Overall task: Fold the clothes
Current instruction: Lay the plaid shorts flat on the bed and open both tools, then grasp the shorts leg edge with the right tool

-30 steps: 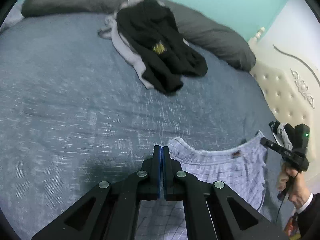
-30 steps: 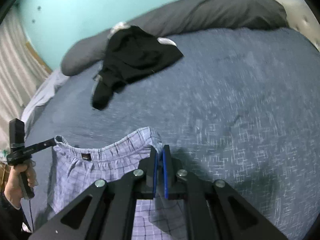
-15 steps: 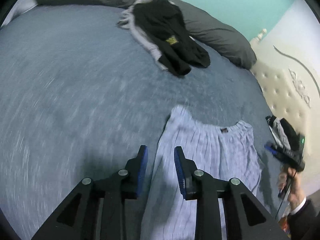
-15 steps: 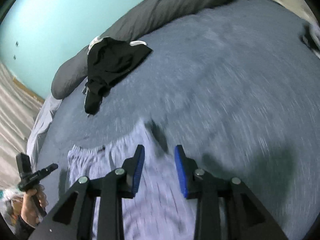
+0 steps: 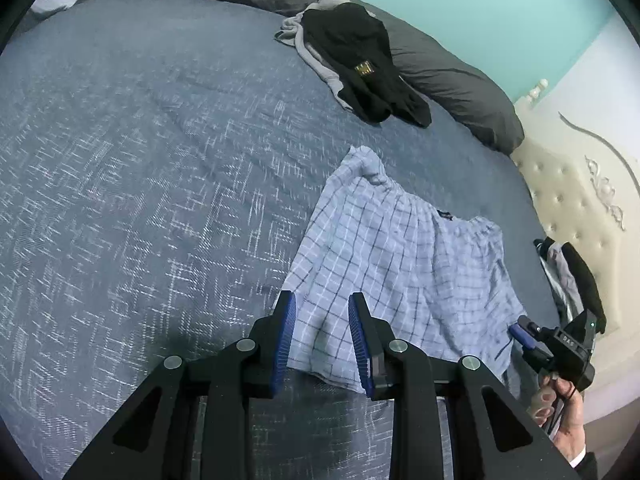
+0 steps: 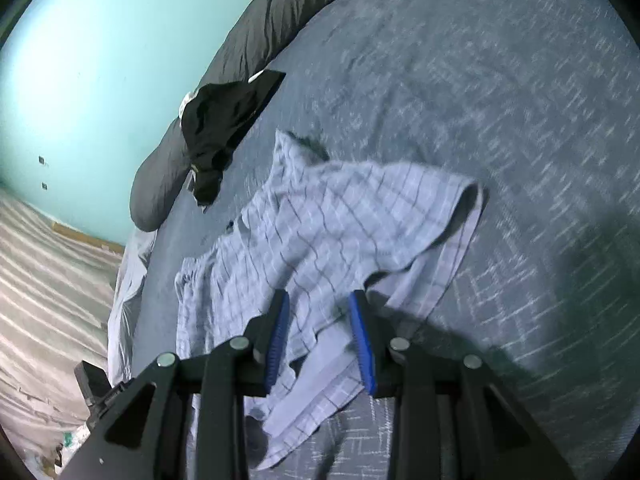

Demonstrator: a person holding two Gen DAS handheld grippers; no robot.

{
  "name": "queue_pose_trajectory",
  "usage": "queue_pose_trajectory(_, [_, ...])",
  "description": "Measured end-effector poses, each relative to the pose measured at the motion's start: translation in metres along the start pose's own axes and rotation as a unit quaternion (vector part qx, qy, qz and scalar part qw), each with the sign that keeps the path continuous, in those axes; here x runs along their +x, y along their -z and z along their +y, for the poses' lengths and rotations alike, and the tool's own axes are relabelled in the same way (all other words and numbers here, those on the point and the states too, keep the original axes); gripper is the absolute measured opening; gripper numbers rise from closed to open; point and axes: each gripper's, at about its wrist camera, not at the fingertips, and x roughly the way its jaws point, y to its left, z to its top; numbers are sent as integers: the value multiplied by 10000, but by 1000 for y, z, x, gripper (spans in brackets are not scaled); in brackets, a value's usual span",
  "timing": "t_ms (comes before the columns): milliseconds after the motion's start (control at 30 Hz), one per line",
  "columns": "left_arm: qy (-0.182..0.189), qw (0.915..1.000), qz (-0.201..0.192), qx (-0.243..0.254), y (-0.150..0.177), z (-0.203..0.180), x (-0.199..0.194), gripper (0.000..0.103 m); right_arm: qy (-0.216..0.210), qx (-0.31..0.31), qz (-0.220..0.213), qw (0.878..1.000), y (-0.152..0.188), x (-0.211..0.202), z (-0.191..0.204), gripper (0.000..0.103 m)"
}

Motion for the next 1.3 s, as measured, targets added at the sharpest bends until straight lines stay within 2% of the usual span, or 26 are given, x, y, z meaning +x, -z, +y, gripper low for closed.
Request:
queue_pose_trajectory(133, [-27, 9999, 94, -37, 3, 1, 14, 30, -31, -82, 158, 9998, 5, 18, 2, 30])
queue_pose_trajectory(233, [2, 9999, 120, 48, 5, -5, 16, 31, 20, 106, 146, 9998, 8, 23, -5, 17])
queue_pose_trajectory(300, [30, 9998, 155, 101, 6, -9, 18, 33, -135, 279, 113, 9995, 8, 21, -9, 14])
queue_pose_trajectory(367, [61, 9997, 182, 139, 7, -12, 19, 35, -200, 223, 82, 9995, 8, 19, -7, 4])
queue_pose_trajectory(533, [107, 9996, 239, 57, 11, -9, 21, 39, -411, 206, -184, 9988, 6, 5, -4, 2])
queue_pose_trajectory(600, [38, 9996, 264, 64, 12, -7, 21, 45, -459, 212, -280, 9983, 5, -2, -4, 2])
queue_pose_trajectory(800, [-243, 9995, 198, -9, 15, 7, 13, 47, -497, 336, -567, 9966, -3, -21, -11, 2])
queue_pose_trajectory(1133, [-302, 9991, 292, -98, 17, 15, 15, 47, -25, 705, -648, 9954, -2, -28, -37, 2])
queue_pose_trajectory(1300, [-312, 9989, 320, -149, 16, 18, 16, 47, -222, 667, -476, 9964, 1, -18, -35, 3])
